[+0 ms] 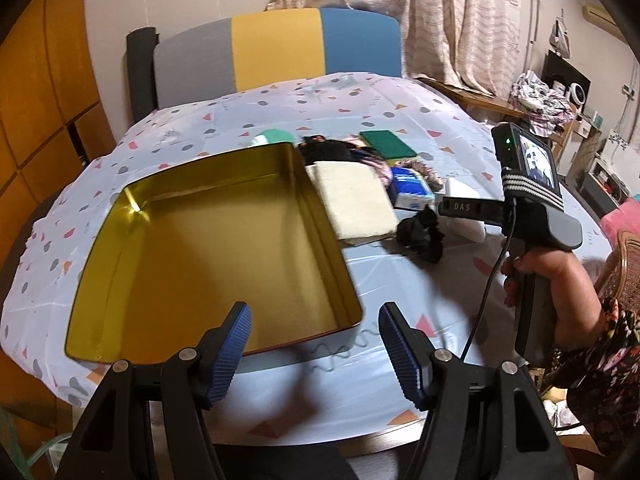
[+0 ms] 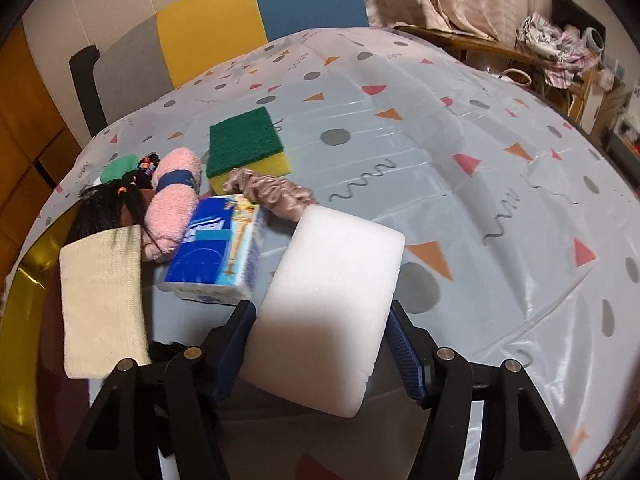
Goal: Organize soft objects
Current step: 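Close the right gripper on the white sponge block and lift it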
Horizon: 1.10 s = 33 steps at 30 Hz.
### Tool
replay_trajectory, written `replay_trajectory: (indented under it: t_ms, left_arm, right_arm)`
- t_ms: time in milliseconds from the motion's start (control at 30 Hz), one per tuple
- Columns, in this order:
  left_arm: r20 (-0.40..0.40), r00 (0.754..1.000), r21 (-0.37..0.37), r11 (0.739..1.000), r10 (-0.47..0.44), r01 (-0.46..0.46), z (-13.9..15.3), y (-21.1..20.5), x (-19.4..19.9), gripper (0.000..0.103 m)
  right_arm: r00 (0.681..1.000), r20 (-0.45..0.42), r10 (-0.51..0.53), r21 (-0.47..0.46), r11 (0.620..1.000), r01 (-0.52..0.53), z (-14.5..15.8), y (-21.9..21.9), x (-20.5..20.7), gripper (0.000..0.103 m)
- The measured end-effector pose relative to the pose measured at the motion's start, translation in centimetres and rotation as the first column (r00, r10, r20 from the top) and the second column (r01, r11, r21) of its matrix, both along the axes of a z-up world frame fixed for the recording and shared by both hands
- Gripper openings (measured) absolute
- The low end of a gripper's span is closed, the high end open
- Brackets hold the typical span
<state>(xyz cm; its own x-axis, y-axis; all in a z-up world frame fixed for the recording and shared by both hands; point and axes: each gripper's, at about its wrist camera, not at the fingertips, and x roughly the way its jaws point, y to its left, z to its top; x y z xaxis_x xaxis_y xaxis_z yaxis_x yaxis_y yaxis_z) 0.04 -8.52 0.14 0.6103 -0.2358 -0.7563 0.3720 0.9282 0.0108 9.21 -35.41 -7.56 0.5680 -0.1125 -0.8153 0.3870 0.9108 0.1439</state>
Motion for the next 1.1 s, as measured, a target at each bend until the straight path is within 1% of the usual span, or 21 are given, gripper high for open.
replay_trajectory:
  t_ms: [67,233,333,433,533,733,800,933,1000,1100]
  left_arm:
    - [0.0,1.0,-0.006,1.0,-0.019,0.019,0.1,-0.8,0.1,0.067]
    - [-0.006,0.998,-0.015,0.998,-0.067,0.067,0.3,-3.1,0.6,0.067]
    - [-0.022,0.996,-0.031,0.995,-0.09,0.09,0.2,-4.5,1.0,0.067]
    - [-0.041,0.994,-0.05,0.993,-0.105,0.103,0.0,-5.8,1.6,0.067]
    - [-0.06,0.992,-0.049,0.993,-0.11,0.107,-0.4,-7.4,2.5,0.067]
    - [-0.084,0.993,-0.046,0.996,-0.082,0.078,-1.5,-9.9,4.4,0.067]
    - [-0.097,0.993,-0.043,0.997,-0.068,0.065,-2.1,-10.6,5.3,0.067]
    - [-0.123,0.992,-0.062,0.997,-0.042,0.034,-3.2,-11.7,6.9,0.069]
    - [-0.12,0.992,-0.054,0.998,-0.038,0.031,-3.7,-12.4,7.5,0.069]
    - [-0.117,0.992,-0.05,0.998,-0.042,0.037,-4.3,-13.2,8.1,0.069]
  right_arm:
    - [1.0,0.008,-0.007,-0.029,1.0,0.007,0.2,-0.5,-0.7,0.066]
    - [0.999,0.039,-0.025,-0.15,0.988,0.031,0.8,-1.6,-2.5,0.066]
    - [0.997,0.061,-0.042,-0.189,0.981,0.053,0.9,-2.5,-3.2,0.066]
    - [0.997,0.064,-0.05,-0.216,0.974,0.063,0.7,-3.0,-3.6,0.066]
    - [0.997,0.057,-0.055,-0.213,0.975,0.066,0.2,-3.2,-3.6,0.066]
    - [0.997,0.055,-0.053,-0.231,0.971,0.064,-0.3,-3.2,-3.7,0.066]
    - [0.997,0.056,-0.057,-0.224,0.972,0.069,-0.6,-3.4,-3.8,0.066]
    - [0.995,0.07,-0.073,-0.201,0.976,0.086,-1.0,-3.9,-4.0,0.066]
    - [0.994,0.081,-0.079,-0.177,0.98,0.092,-1.1,-4.3,-4.1,0.066]
    - [0.993,0.085,-0.078,-0.18,0.979,0.092,-1.2,-4.2,-4.2,0.066]
